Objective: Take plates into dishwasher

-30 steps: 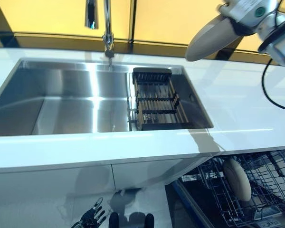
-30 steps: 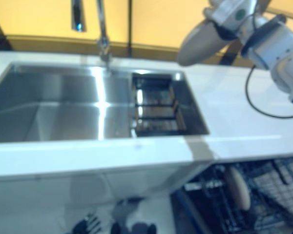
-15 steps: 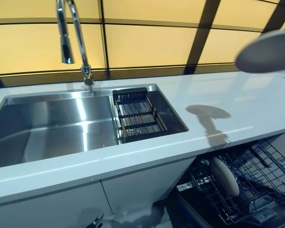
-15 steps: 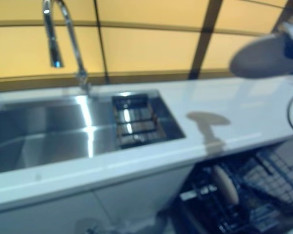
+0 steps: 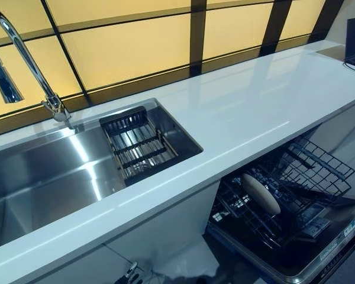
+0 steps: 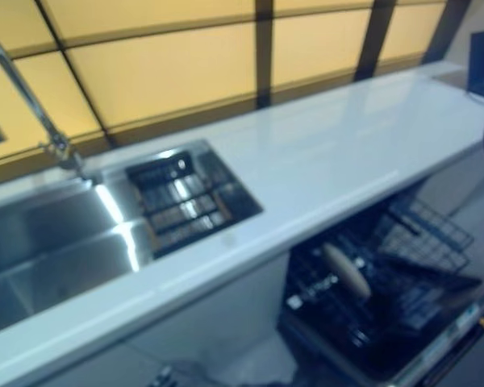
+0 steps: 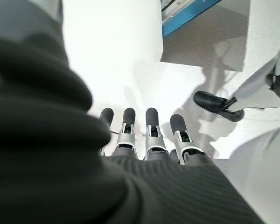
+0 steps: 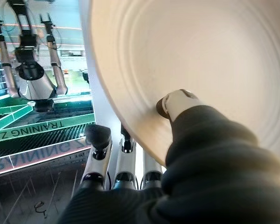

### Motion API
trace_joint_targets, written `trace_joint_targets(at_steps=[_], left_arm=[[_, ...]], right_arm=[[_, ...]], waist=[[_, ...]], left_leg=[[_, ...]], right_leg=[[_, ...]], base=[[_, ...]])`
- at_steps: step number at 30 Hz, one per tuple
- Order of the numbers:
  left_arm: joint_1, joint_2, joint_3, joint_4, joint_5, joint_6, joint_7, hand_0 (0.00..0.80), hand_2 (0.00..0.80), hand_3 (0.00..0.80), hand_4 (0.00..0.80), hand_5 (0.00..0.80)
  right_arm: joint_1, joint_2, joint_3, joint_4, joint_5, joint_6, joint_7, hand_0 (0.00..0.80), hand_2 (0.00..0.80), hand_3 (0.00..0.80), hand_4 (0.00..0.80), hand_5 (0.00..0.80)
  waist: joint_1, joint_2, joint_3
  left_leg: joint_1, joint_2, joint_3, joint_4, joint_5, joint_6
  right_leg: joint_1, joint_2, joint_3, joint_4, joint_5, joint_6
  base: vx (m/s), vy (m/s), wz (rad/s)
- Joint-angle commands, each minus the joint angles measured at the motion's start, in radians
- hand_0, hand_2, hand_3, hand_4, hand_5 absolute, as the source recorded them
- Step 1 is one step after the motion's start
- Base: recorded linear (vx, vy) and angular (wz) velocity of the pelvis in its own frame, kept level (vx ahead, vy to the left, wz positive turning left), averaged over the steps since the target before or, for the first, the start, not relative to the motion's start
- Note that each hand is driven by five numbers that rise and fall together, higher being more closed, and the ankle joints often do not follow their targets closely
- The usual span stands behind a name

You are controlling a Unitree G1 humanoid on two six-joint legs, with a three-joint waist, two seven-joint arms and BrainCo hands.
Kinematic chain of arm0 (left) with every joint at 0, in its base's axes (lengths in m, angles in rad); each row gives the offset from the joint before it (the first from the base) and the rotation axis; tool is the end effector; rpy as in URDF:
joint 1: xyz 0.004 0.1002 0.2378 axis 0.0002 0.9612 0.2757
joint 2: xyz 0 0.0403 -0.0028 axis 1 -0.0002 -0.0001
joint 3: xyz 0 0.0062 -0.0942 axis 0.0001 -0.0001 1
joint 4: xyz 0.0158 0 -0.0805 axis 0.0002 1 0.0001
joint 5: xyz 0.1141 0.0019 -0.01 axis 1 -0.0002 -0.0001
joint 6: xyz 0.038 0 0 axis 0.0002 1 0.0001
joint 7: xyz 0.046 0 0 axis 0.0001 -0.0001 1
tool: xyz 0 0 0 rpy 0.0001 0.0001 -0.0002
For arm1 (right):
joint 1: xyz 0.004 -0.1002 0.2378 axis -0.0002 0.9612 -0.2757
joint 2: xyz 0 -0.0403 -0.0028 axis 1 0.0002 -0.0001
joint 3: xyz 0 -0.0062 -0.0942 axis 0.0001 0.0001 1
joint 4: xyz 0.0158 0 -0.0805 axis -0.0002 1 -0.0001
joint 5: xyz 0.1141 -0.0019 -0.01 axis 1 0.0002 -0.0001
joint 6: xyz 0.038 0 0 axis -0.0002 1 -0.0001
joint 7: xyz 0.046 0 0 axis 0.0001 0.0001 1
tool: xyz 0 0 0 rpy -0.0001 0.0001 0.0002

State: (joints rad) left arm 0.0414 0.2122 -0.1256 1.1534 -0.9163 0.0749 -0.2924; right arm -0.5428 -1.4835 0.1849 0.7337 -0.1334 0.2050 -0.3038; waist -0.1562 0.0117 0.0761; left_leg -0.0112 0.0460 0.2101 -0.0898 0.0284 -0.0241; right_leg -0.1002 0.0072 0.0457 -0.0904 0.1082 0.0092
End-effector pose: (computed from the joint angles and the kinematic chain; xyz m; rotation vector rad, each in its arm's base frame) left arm 0.0727 0.2122 -0.1216 -0.7268 1.0476 0.2840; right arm 0.2056 -0.4319 0.2823 -1.4774 0.1934 -1.0303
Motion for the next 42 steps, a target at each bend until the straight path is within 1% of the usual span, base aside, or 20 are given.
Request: trace_joint_targets(at_steps=[1, 6, 8, 13, 20, 22, 26, 31, 40, 42], left_arm=[[-0.034, 0.059, -0.012, 0.008, 0.015, -0.015, -0.013, 0.0, 0.0, 0.0, 0.0, 0.0], [-0.051, 0.06, -0.007, 0.008, 0.019, -0.013, -0.011, 0.0, 0.0, 0.0, 0.0, 0.0], [-0.054, 0.056, -0.005, 0.008, 0.025, -0.016, -0.018, 0.0, 0.0, 0.0, 0.0, 0.0], [-0.056, 0.046, -0.011, 0.005, 0.055, -0.032, -0.028, 0.0, 0.0, 0.0, 0.0, 0.0], [-0.055, 0.043, -0.013, 0.003, 0.061, -0.037, -0.027, 0.0, 0.0, 0.0, 0.0, 0.0], [-0.064, 0.042, -0.022, -0.003, 0.051, -0.045, -0.019, 0.0, 0.0, 0.0, 0.0, 0.0], [-0.067, 0.038, -0.02, -0.006, 0.045, -0.048, -0.02, 0.0, 0.0, 0.0, 0.0, 0.0], [-0.066, 0.038, -0.022, -0.008, 0.048, -0.054, -0.022, 0.0, 0.0, 0.0, 0.0, 0.0], [-0.07, 0.039, -0.031, -0.022, 0.04, -0.055, -0.015, 0.0, 0.0, 0.0, 0.0, 0.0], [-0.073, 0.039, -0.031, -0.023, 0.039, -0.055, -0.014, 0.0, 0.0, 0.0, 0.0, 0.0]], right_arm=[[-0.028, 0.008, -0.087, 0.011, 0.06, -0.041, 0.031, 0.8, 0.8, 0.8, 0.8, 0.8], [-0.004, 0.084, -0.103, -0.035, 0.156, -0.039, 0.14, 0.8, 0.8, 0.8, 0.8, 0.8], [0.002, 0.128, -0.11, -0.059, 0.2, -0.043, 0.186, 0.8, 0.8, 0.8, 0.8, 0.8], [-0.015, 0.202, -0.097, -0.09, 0.194, -0.032, 0.243, 0.8, 0.8, 0.8, 0.8, 0.8], [-0.018, 0.214, -0.094, -0.097, 0.196, -0.026, 0.254, 0.8, 0.8, 0.8, 0.8, 0.8], [-0.052, 0.264, -0.072, -0.125, 0.175, 0.033, 0.288, 0.8, 0.8, 0.8, 0.8, 0.8], [-0.038, 0.288, -0.064, -0.125, 0.142, 0.072, 0.333, 0.8, 0.8, 0.8, 0.8, 0.8], [-0.007, 0.297, -0.065, -0.126, 0.103, 0.087, 0.367, 0.8, 0.8, 0.8, 0.8, 0.8], [0.037, 0.305, -0.072, -0.139, 0.031, 0.097, 0.37, 0.8, 0.8, 0.8, 0.8, 0.8], [0.052, 0.312, -0.073, -0.143, -0.014, 0.098, 0.366, 0.8, 0.8, 0.8, 0.8, 0.8]], waist=[[0.014, -0.083, 0.03], [0.005, -0.075, 0.046], [0.003, -0.068, 0.053], [0.004, -0.054, 0.069], [0.005, -0.05, 0.075], [0.004, -0.03, 0.098], [0.0, -0.019, 0.109], [-0.003, -0.017, 0.113], [-0.011, -0.017, 0.119], [-0.013, -0.016, 0.12]], left_leg=[[0.056, -0.023, 0.025, 0.003, -0.1, 0.039], [0.054, -0.022, 0.033, 0.003, -0.098, 0.037], [0.053, -0.022, 0.036, 0.003, -0.097, 0.037], [0.05, -0.023, 0.039, 0.003, -0.094, 0.036], [0.049, -0.024, 0.039, 0.003, -0.093, 0.037], [0.037, -0.028, 0.034, 0.003, -0.088, 0.035], [0.037, -0.03, 0.036, 0.003, -0.086, 0.034], [0.039, -0.03, 0.036, 0.003, -0.086, 0.033], [0.039, -0.029, 0.044, 0.003, -0.086, 0.033], [0.039, -0.028, 0.047, 0.003, -0.086, 0.033]], right_leg=[[0.047, 0.008, 0.024, 0.003, -0.061, 0.047], [0.039, 0.009, 0.031, 0.003, -0.056, 0.045], [0.036, 0.007, 0.03, 0.003, -0.055, 0.043], [0.03, 0.006, 0.025, 0.003, -0.052, 0.038], [0.029, 0.004, 0.023, 0.003, -0.051, 0.036], [0.017, 0.0, 0.018, 0.003, -0.048, 0.032], [0.015, -0.003, 0.017, 0.003, -0.046, 0.029], [0.015, -0.003, 0.018, 0.003, -0.045, 0.029], [0.012, -0.001, 0.027, 0.003, -0.042, 0.03], [0.011, -0.001, 0.028, 0.003, -0.042, 0.031]], base=[[-0.033, -0.047, -0.05], [-0.031, -0.03, -0.02], [0.0, 0.0, 0.0], [0.0, 0.0, 0.0], [-0.005, -0.003, 0.0], [-0.083, -0.035, -0.01], [-0.017, -0.003, -0.01], [0.0, 0.0, 0.0], [0.0, 0.0, 0.0], [0.0, 0.0, 0.0]])
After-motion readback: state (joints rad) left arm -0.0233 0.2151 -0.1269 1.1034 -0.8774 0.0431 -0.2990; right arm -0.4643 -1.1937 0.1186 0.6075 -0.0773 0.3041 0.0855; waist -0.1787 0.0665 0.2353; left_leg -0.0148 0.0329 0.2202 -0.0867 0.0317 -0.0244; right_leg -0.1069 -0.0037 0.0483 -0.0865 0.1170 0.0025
